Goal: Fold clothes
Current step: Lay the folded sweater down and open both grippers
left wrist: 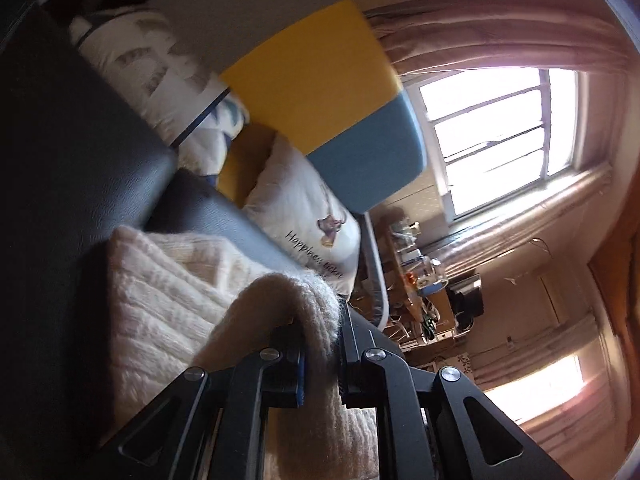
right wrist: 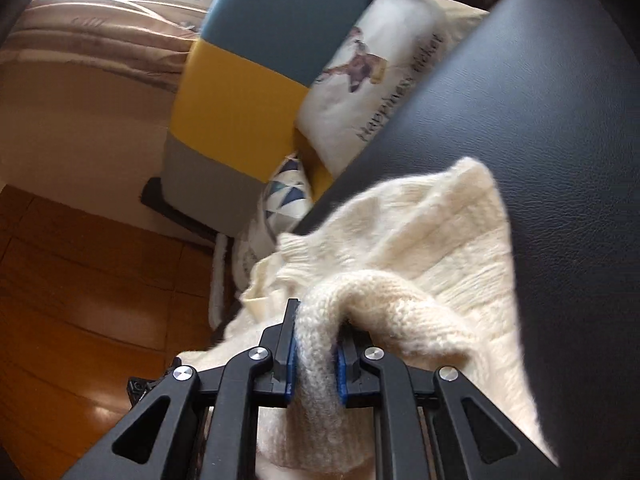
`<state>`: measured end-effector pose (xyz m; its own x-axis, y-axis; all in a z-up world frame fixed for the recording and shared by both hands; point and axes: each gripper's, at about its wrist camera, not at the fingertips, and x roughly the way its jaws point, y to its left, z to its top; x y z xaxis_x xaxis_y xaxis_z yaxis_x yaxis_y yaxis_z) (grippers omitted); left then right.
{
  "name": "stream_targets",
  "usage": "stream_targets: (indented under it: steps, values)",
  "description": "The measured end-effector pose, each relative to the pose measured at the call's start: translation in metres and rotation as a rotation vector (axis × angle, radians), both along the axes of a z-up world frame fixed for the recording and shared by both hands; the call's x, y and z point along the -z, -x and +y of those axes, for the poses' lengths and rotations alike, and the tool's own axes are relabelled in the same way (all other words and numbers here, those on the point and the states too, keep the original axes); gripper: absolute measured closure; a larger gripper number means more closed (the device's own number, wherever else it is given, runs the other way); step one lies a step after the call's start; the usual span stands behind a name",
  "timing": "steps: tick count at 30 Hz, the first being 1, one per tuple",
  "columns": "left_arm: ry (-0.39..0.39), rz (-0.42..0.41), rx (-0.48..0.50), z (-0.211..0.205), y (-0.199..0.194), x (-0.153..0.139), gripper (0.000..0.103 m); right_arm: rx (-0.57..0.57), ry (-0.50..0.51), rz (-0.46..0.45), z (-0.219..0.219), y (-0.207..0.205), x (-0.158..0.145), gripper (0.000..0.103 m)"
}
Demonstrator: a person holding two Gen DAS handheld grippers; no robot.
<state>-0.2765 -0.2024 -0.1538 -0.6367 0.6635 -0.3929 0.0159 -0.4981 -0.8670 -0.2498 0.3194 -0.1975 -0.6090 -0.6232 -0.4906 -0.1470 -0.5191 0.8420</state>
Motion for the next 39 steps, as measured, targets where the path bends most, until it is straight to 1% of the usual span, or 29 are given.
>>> stream_targets:
  steps: [1,2,3,7,9,12,16,17,18,19,20,21,23,25,26,27,28,30,31,32,34,35,37,38,39]
  values:
    - [0.001,-0.045,-0.012,-0.001,0.005,0.015,0.092,0.007,0.012,-0.017,0.003,0.004,0.008,0.092]
    - [0.003,-0.083,-0.021,-0.002,0.008,0.028,0.092,0.014,0.023,-0.034,0.005,0.008,0.017,0.093]
    - [0.006,-0.084,-0.016,0.000,0.000,0.028,0.092,0.021,0.035,-0.050,0.008,0.012,0.025,0.093]
    - [0.018,-0.088,0.004,0.004,-0.031,0.031,0.092,-0.022,-0.028,-0.033,0.003,0.009,0.023,0.093]
    - [0.023,-0.090,0.014,0.006,-0.046,0.032,0.092,-0.032,-0.033,-0.036,0.003,0.000,0.023,0.093]
    - [0.032,-0.094,0.029,0.010,-0.069,0.034,0.092,-0.055,-0.048,-0.043,0.005,-0.023,0.021,0.093]
    - [0.042,-0.100,0.049,0.014,-0.101,0.036,0.092,-0.081,-0.055,-0.068,0.008,-0.072,0.018,0.093]
    - [0.035,-0.111,0.052,0.015,-0.114,0.036,0.092,-0.079,-0.050,-0.080,0.010,-0.085,0.018,0.093]
    - [0.027,-0.123,0.055,0.015,-0.127,0.035,0.092,-0.077,-0.030,-0.088,0.012,-0.096,0.015,0.090]
    - [0.018,-0.137,0.055,0.015,-0.137,0.033,0.092,-0.075,-0.010,-0.095,0.014,-0.107,0.013,0.089]
    - [0.008,-0.149,0.059,0.015,-0.144,0.029,0.091,-0.072,0.011,-0.102,0.016,-0.118,0.011,0.084]
    - [-0.002,-0.160,0.063,0.015,-0.151,0.026,0.091,-0.071,0.073,-0.093,0.018,-0.126,0.007,0.075]
    - [-0.028,-0.183,0.070,0.015,-0.165,0.018,0.091,-0.070,0.202,-0.074,0.022,-0.140,0.000,0.073]
    - [-0.113,-0.190,0.063,0.011,-0.166,0.008,0.090,-0.062,0.290,-0.044,0.023,-0.141,-0.008,0.073]
    - [-0.172,-0.195,0.052,0.009,-0.165,0.005,0.089,-0.058,0.334,-0.029,0.023,-0.141,-0.012,0.073]
    - [-0.229,-0.200,0.038,0.007,-0.163,0.002,0.087,-0.027,0.376,-0.030,0.026,-0.137,-0.010,0.073]
    - [-0.271,-0.209,0.014,0.005,-0.161,0.001,0.082,0.007,0.418,-0.031,0.029,-0.133,-0.008,0.073]
    - [-0.342,-0.259,-0.057,-0.002,-0.155,0.007,0.075,0.116,0.456,-0.073,0.036,-0.126,0.005,0.072]
    - [-0.376,-0.283,-0.091,-0.005,-0.152,0.010,0.066,0.136,0.443,-0.108,0.037,-0.123,0.013,0.072]
    - [-0.392,-0.301,-0.116,-0.010,-0.150,0.014,0.064,0.154,0.429,-0.143,0.037,-0.120,0.021,0.072]
    - [-0.367,-0.319,-0.143,-0.018,-0.149,0.017,0.064,0.189,0.399,-0.212,0.038,-0.113,0.036,0.072]
    - [-0.355,-0.328,-0.157,-0.022,-0.149,0.018,0.064,0.182,0.401,-0.229,0.037,-0.112,0.041,0.075]
    - [-0.321,-0.336,-0.172,-0.031,-0.151,0.020,0.064,0.176,0.413,-0.212,0.038,-0.112,0.040,0.075]
    - [-0.300,-0.334,-0.174,-0.035,-0.154,0.019,0.064,0.173,0.420,-0.202,0.039,-0.111,0.039,0.072]
    - [-0.269,-0.320,-0.166,-0.038,-0.157,0.016,0.064,0.169,0.432,-0.192,0.038,-0.109,0.037,0.072]
